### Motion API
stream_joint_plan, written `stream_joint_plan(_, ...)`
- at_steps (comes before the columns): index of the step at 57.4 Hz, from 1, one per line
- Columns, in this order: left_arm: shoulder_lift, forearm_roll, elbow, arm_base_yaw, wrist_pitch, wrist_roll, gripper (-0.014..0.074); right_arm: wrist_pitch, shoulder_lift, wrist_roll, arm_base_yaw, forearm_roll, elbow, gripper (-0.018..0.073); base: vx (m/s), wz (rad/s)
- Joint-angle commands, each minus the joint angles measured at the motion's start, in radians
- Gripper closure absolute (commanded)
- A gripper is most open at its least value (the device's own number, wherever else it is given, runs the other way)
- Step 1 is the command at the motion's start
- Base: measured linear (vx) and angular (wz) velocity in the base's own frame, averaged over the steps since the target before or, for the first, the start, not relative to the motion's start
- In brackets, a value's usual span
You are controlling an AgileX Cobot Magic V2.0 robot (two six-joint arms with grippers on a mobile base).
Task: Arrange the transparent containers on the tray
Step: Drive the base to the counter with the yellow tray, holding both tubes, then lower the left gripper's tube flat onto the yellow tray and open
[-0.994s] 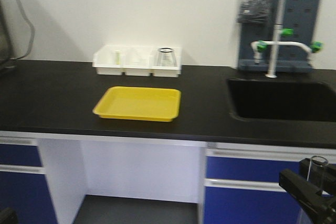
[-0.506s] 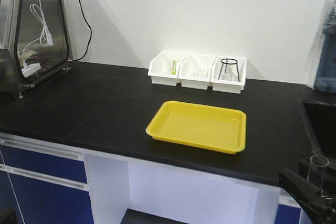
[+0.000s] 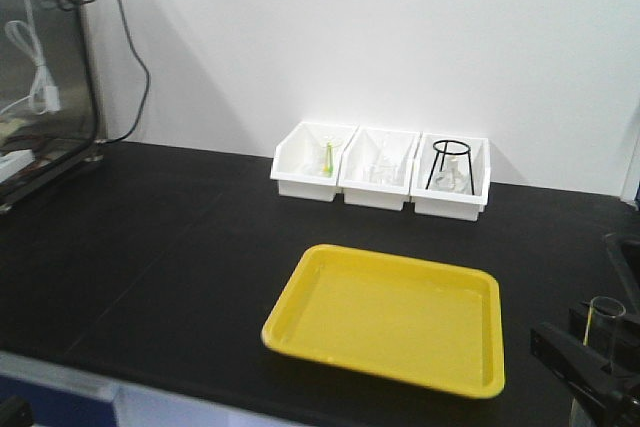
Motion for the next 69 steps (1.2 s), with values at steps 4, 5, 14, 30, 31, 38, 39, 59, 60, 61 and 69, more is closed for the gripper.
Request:
stream_joint_plan(4, 0.003, -0.029, -0.029, -0.006, -0.026, -0.008, 0.0603, -0.063, -0.005, -0.004, -0.001, -0.014, -0.033, 0.0571, 0.41, -0.22)
stream_joint_plan(5, 0.003, -0.029, -0.029, -0.006, -0.026, -0.008, 0.0603, -0.063, -0.005, -0.004, -0.001, -0.014, -0.033, 0.0571, 0.41, -0.26)
stream_joint_plan(14, 0.003, -0.029, -0.029, -0.006, -0.026, -0.008, 0.0603, -0.063, -0.005, -0.004, -0.001, -0.014, -0.033, 0.0571, 0.40, -0.31)
stream_joint_plan(30, 0.003, -0.029, -0.029, -0.006, -0.023, -0.008, 0.0603, -0.063, -0.005, -0.004, -0.001, -0.014, -0.033, 0.0571, 0.36, -0.41)
stream_joint_plan(31, 0.003, -0.029, -0.029, -0.006, -0.023, -0.008, 0.0603, -0.063, -0.005, -0.004, -0.001, -0.014, -0.033, 0.0571, 0.31, -0.42)
stream_joint_plan(38, 0.004, -0.029, -0.029, -0.006, -0.018, -0.008, 0.0603, -0.063, -0.005, -0.004, -0.001, -0.014, -0.033, 0.0571, 0.29, -0.41)
stream_joint_plan(39, 0.004, -0.029, -0.029, -0.006, -0.017, -0.008, 0.0603, -0.063, -0.005, -0.004, -0.001, -0.014, -0.033, 0.0571, 0.26, -0.41)
stream_joint_plan(59, 0.004, -0.029, -0.029, -0.006, 0.078, -0.008, 0.0603, -0.063, -0.005, -0.004, -0.001, -0.014, -0.033, 0.0571, 0.17, -0.27)
stream_joint_plan(60, 0.004, -0.029, -0.029, -0.006, 0.084, -0.008, 0.0603, -0.063, -0.005, -0.004, -0.001, -0.014, -0.033, 0.0571, 0.06, -0.06)
stream_joint_plan(61, 0.004, -0.029, -0.029, -0.006, 0.091, -0.008, 0.0603, -0.063, -0.005, -0.004, -0.001, -0.014, -0.033, 0.0571, 0.05, -0.04)
stream_joint_plan(69, 0.004, -0.029, -0.029, -0.006, 0.128, -0.008, 0.0603, -0.063, -0.005, -0.004, -0.001, -0.014, -0.033, 0.0571, 0.02, -0.03)
